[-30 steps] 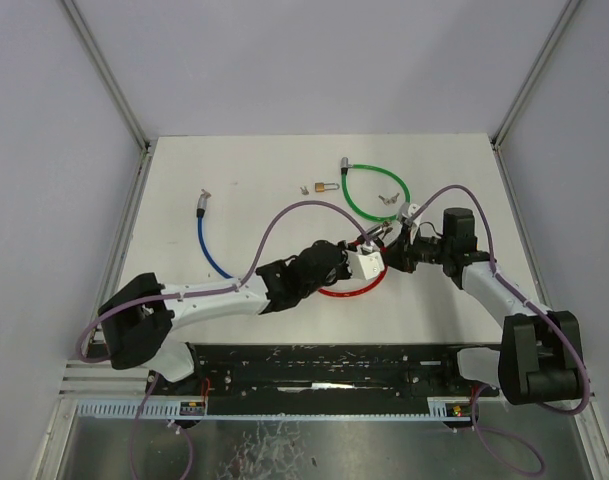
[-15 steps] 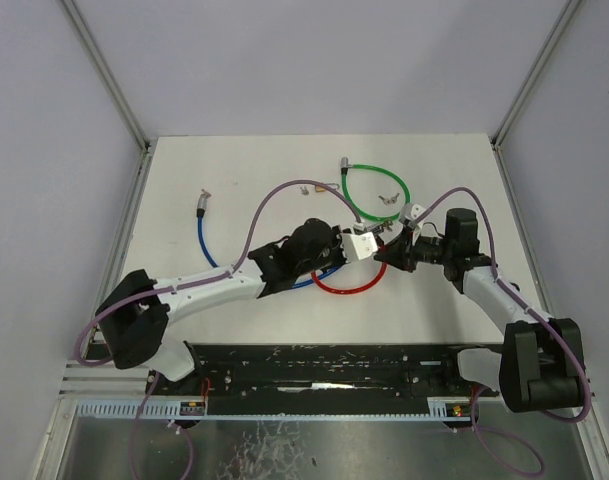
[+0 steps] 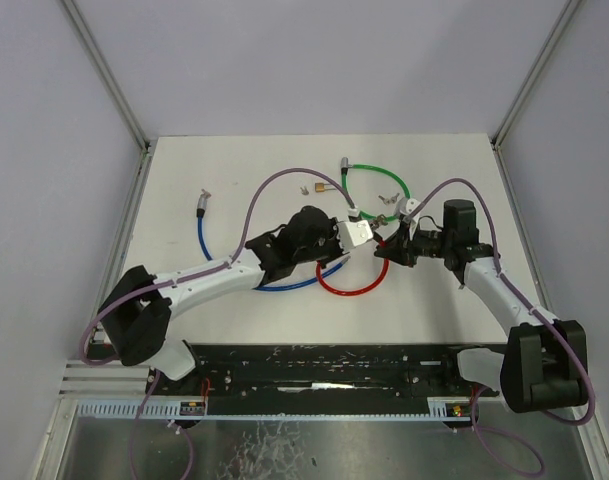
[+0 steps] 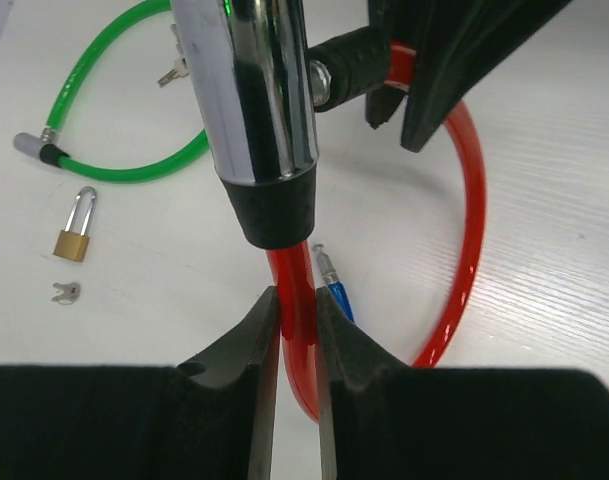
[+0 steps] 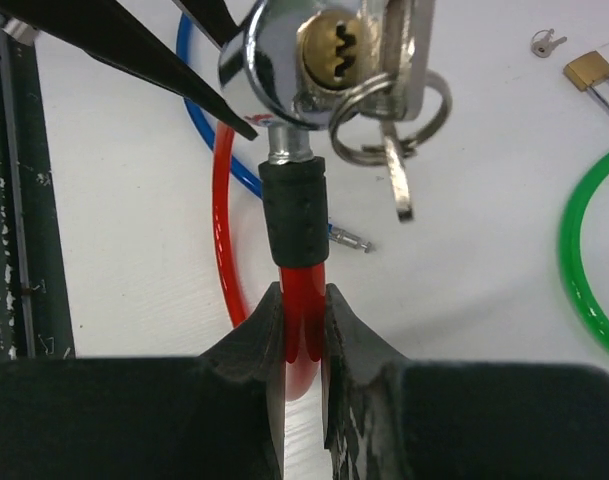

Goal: Lock with the key
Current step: Lock the lock at the center of the board.

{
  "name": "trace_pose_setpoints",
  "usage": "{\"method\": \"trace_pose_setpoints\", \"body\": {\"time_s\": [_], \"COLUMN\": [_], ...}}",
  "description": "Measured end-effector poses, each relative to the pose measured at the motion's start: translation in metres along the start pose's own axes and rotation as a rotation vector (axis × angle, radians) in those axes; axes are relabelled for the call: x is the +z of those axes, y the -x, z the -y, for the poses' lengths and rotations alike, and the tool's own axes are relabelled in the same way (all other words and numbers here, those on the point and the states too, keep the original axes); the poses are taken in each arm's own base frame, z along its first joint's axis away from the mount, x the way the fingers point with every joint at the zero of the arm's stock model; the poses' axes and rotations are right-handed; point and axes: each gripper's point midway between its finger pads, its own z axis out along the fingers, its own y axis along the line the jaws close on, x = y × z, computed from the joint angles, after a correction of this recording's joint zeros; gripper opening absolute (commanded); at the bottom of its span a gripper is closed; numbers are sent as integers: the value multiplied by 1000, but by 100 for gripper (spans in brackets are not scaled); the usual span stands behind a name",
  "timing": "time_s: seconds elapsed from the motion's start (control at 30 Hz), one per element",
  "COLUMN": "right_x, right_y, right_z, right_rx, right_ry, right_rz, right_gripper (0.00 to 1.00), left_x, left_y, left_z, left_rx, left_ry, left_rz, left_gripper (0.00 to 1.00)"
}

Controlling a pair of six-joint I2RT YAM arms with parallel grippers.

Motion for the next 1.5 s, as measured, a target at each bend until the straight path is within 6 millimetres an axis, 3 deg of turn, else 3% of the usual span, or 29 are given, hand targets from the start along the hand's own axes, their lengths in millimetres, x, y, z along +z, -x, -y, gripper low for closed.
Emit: {"method": "trace_pose_setpoints", "body": {"time_s": [0.3,0.7,1.03,1.23,1.5], "right_x": [-7,-11,-8,-7,-4], "right_y": [-1,8,22,17,22], "right_z": [11,22,2,-1,-15], "right_rx": [-127,-185,-131,-91,-109], "right_ry": [-60,-118,-14,21,80], "right_rz": [-81,-101,-44,-76,-132], "right_gripper": [0,0,0,0,0], "left_x": [-6,-4,0,1,-4], "left_y": [12,18,6,4,-1], "left_z": [19,24,18,11,13], "left_rx": [-91,-288,-410,-388,-312], "left_ry": [-209,-389,-322,-235,-247], "left_rz": [24,28,-55,-75,-105], "left_gripper": [0,0,0,0,0]}}
